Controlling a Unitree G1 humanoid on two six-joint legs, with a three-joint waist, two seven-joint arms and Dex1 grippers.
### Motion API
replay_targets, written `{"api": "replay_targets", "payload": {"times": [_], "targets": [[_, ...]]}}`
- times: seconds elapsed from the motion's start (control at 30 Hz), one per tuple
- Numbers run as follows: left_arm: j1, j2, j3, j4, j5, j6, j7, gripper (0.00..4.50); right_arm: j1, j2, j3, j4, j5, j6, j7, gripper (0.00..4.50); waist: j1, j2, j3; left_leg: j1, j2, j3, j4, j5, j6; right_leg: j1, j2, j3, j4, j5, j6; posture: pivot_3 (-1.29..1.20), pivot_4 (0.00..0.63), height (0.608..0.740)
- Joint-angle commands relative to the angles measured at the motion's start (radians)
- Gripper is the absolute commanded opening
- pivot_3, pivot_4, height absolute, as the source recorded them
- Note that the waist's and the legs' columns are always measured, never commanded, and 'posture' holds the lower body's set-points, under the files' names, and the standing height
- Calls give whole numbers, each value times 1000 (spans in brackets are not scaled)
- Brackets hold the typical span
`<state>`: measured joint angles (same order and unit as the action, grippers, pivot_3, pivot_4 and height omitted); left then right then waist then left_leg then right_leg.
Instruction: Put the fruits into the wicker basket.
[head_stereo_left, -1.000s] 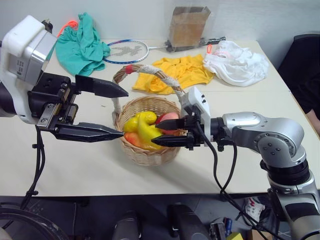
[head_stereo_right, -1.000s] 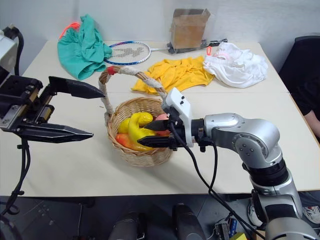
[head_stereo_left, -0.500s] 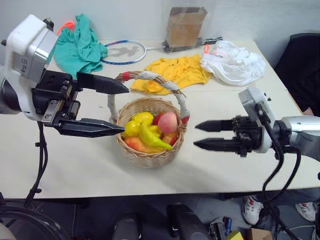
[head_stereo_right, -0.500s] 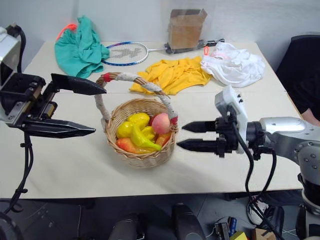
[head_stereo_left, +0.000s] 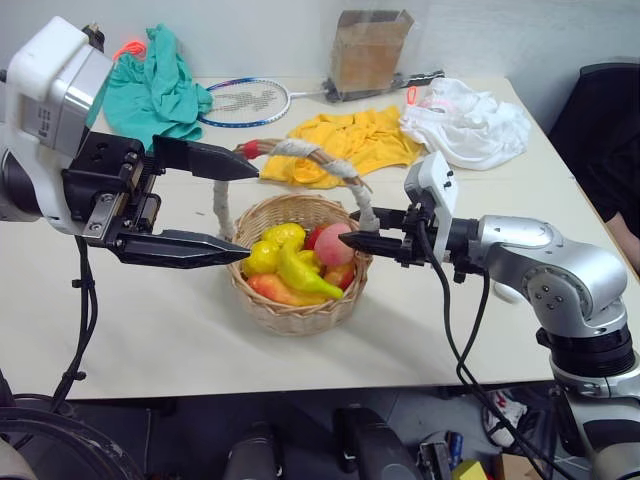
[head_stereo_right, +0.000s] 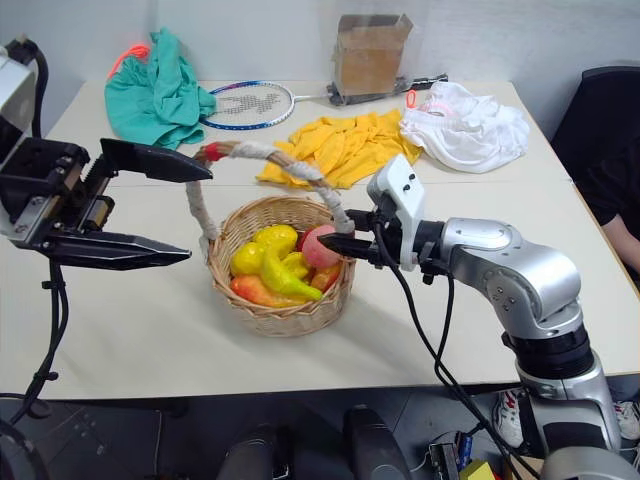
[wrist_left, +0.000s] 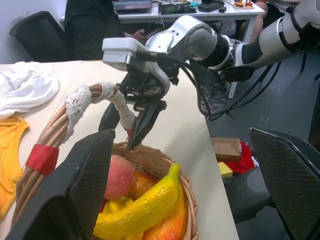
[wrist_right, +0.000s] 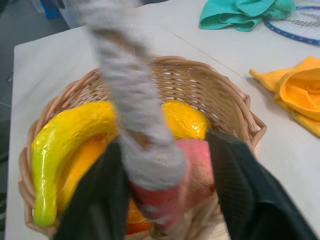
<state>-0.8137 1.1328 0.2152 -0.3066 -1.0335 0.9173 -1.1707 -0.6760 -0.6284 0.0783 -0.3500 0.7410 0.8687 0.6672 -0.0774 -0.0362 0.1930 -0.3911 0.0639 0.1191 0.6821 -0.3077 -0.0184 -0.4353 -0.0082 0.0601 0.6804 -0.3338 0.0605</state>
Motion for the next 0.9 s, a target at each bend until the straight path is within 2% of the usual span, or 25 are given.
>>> {"api": "replay_targets", "payload": {"times": [0.03, 0.07, 0.1, 0.23, 0.4, 0.5, 0.63, 0.9], "targets": [[-17, 16, 35, -14, -2, -7, 5, 4500, 19, 10, -23, -38, -8, -35, 21, 842, 0, 0, 0, 0, 0, 0, 0, 0, 0, 0, 0, 0, 0, 0, 0, 0, 150, 740], [-18, 14, 34, -12, -2, -8, 5, 4500, 23, 12, -31, -41, -5, -38, 23, 421, 1, 0, 0, 0, 0, 0, 0, 0, 0, 0, 0, 0, 0, 0, 0, 0, 150, 740], [-19, 14, 35, -11, -1, -8, 5, 4500, 26, 14, -36, -44, -4, -40, 24, 251, 0, 0, 0, 0, 0, 0, 0, 0, 0, 0, 0, 0, 0, 0, 0, 0, 150, 740], [-25, 1, 20, 1, 14, -23, 2, 4500, 43, -10, -110, -55, 21, -58, 48, 236, 0, 0, 0, 0, 0, 0, 0, 0, 0, 0, 0, 0, 0, 0, 0, 0, 150, 740], [-38, -15, 7, 17, 29, -35, -8, 4500, 53, -100, -267, -4, 39, -77, 91, 236, 10, 0, 0, 0, 0, 0, 0, 0, 0, 0, 0, 0, 0, 0, 0, 0, 150, 740], [-43, -29, -2, 26, 39, -43, -14, 4500, 63, -188, -350, 83, -16, -126, 124, 236, 19, 0, 0, 1, -1, 0, 0, 0, 0, 0, 0, 0, 0, 0, 0, 0, 150, 740], [-47, -46, -9, 34, 41, -49, -24, 4500, 78, -250, -376, 209, -108, -206, 128, 236, 21, 0, 0, 1, -1, 1, 0, 0, 0, 1, 0, 0, 0, 0, 0, 0, 150, 740], [-75, -66, -13, 66, 38, -35, -33, 4500, 139, -276, -443, 477, -221, -362, 143, 236, 19, 1, 1, 1, -1, 2, 0, 0, 0, 1, 0, 1, 0, 0, 0, 0, 150, 740]]}}
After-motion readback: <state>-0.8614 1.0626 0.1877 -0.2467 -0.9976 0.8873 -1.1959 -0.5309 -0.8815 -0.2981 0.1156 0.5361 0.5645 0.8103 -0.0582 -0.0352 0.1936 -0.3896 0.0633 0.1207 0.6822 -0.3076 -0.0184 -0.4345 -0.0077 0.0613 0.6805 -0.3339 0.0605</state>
